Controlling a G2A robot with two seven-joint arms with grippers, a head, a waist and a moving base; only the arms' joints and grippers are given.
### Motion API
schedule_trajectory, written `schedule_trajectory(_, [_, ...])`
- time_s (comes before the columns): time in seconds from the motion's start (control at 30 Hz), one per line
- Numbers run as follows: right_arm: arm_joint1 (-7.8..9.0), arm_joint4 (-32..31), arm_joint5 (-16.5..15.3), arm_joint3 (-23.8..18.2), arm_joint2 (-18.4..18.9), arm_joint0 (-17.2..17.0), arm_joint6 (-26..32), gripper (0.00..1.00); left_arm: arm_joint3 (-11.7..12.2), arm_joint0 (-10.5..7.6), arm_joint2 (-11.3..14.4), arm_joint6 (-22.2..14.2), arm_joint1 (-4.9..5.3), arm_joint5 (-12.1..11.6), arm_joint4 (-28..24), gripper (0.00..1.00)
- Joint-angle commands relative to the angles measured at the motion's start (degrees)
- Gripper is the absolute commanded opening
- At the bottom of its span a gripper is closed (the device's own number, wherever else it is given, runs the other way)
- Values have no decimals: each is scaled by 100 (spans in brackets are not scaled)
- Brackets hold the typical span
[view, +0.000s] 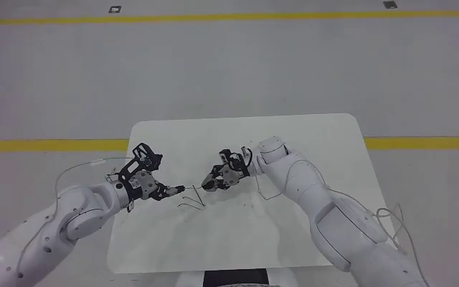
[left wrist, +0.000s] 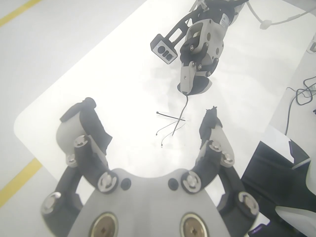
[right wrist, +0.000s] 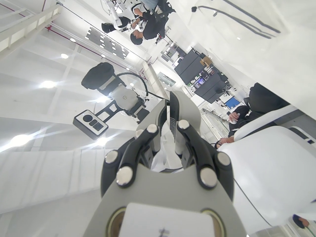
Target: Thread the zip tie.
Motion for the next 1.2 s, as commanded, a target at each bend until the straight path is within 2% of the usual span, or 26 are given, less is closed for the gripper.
schedule_trajectory(0.0, [4, 44, 0, 21, -99, 36, -5, 0, 0, 0, 0, 0, 0, 0, 0, 100])
schedule_trajectory(0.17, [1, 408, 0, 64, -483, 134, -5, 0, 0, 0, 0, 0, 0, 0, 0, 100])
schedule_trajectory(0.4, [52, 1185, 0, 96, -1228, 357, -5, 0, 0, 0, 0, 0, 0, 0, 0, 100])
schedule_trajectory(0.77, [281, 2772, 0, -93, -2802, 657, -5, 0, 0, 0, 0, 0, 0, 0, 0, 100])
schedule_trajectory(0.9, [386, 2858, 0, -221, -2802, 635, -5, 0, 16, -28, 30, 22, -21, 0, 122, 100])
schedule_trajectory(0.97, [386, 2858, 0, -221, -2802, 635, -5, 0, -19, -46, 85, 86, -21, 0, 295, 100])
schedule_trajectory(1.07, [386, 2858, 0, -221, -2802, 635, -5, 0, -100, -48, 224, 326, 38, 0, 601, 100])
schedule_trajectory(1.17, [386, 2858, 0, -221, -2802, 635, -5, 0, -133, -70, 405, 560, 159, 0, 889, 100])
